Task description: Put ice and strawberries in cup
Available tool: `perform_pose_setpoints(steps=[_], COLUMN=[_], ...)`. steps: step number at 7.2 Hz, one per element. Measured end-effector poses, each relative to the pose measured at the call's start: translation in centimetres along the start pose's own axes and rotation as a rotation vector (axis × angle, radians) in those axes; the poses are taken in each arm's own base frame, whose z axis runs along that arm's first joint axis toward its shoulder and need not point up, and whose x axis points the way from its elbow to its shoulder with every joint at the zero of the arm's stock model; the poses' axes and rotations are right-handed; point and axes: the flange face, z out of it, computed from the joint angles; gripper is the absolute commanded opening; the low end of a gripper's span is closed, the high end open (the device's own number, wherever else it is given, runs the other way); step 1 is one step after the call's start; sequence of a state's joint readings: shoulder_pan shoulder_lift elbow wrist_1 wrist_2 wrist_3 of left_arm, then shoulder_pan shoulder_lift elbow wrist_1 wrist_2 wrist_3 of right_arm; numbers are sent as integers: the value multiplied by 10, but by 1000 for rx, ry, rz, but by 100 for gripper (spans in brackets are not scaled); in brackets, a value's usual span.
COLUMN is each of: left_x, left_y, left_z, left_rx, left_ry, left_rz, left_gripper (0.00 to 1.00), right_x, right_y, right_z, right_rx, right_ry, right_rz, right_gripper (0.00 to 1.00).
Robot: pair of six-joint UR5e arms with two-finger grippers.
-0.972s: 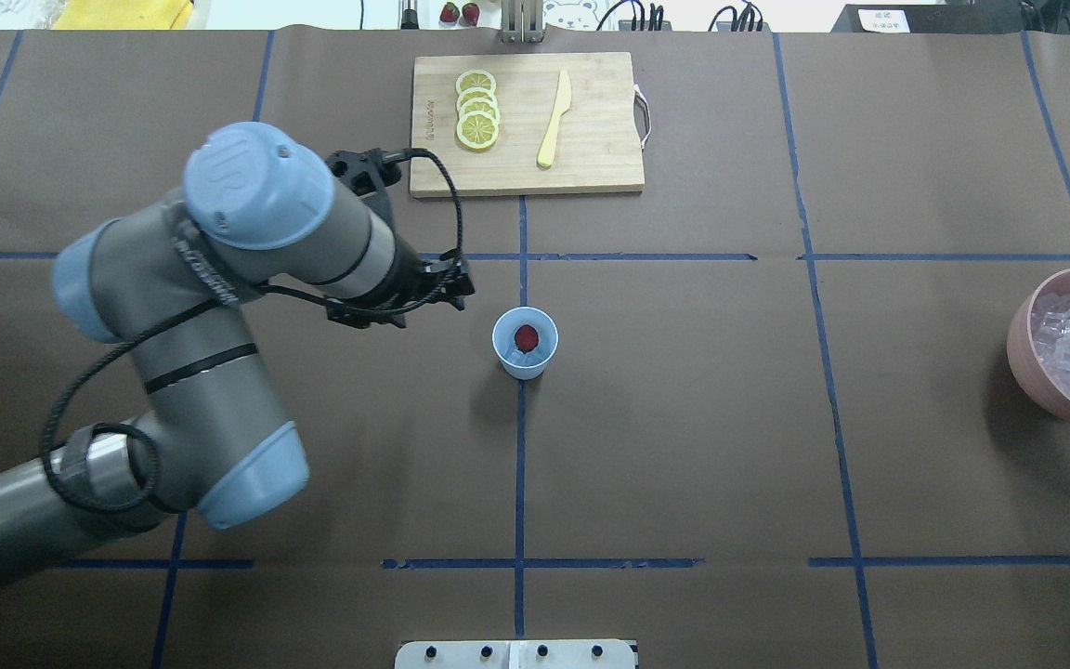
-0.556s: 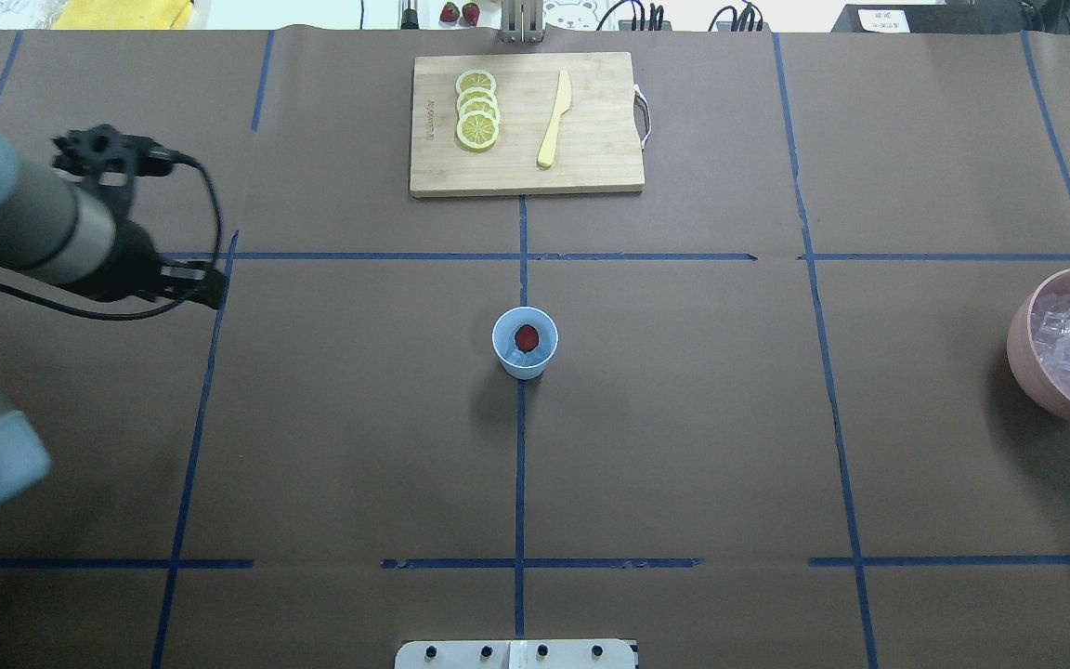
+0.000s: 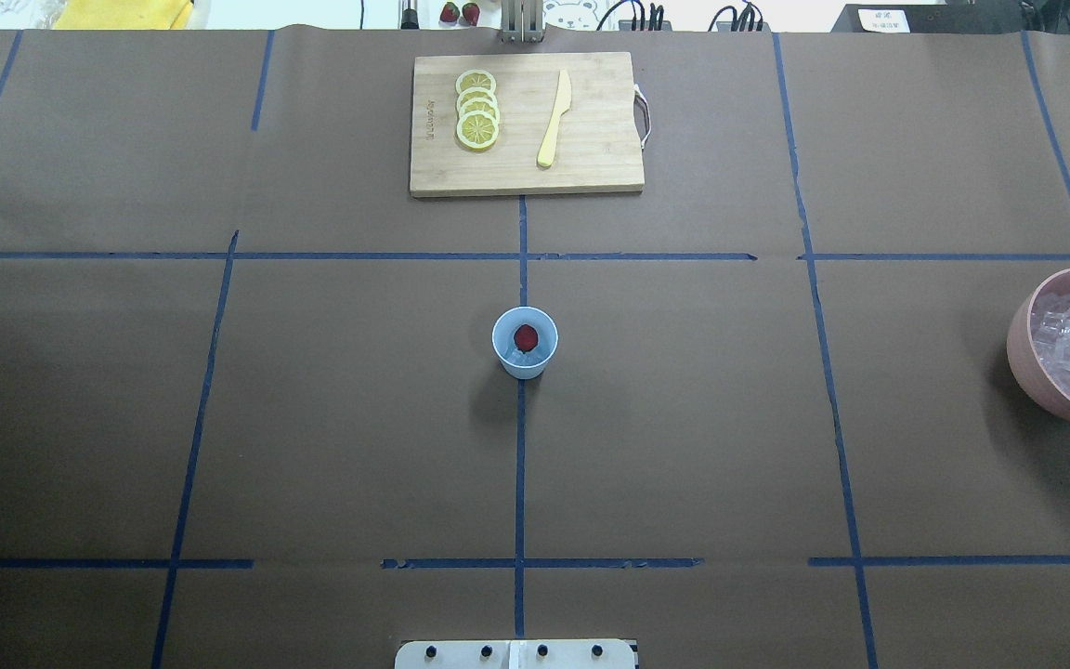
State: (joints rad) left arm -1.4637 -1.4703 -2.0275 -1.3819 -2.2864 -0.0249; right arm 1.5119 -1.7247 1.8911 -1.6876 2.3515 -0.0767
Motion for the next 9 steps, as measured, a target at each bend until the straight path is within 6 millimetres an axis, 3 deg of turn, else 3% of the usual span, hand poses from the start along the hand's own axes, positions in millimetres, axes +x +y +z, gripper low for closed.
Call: perform_pose_setpoints(steps=[1, 3, 5, 9], left_x=[-41, -87, -101, -97], left_y=[17, 32, 41, 43], left_z=[2, 31, 46, 52], left_rx=[-33, -115, -149, -146], left_ry=[6, 37, 50, 111], left_rz=[-18, -66, -89, -94], left_gripper=[100, 100, 100, 100], right_x=[1, -1, -2, 5], right_y=[-2, -4, -5, 10], right_z=[-1, -2, 2, 15], right_rx=[2, 5, -6, -37], right_ry=[3, 1, 2, -10], right_rz=[1, -5, -7, -49], right_gripper=[99, 99, 99, 99])
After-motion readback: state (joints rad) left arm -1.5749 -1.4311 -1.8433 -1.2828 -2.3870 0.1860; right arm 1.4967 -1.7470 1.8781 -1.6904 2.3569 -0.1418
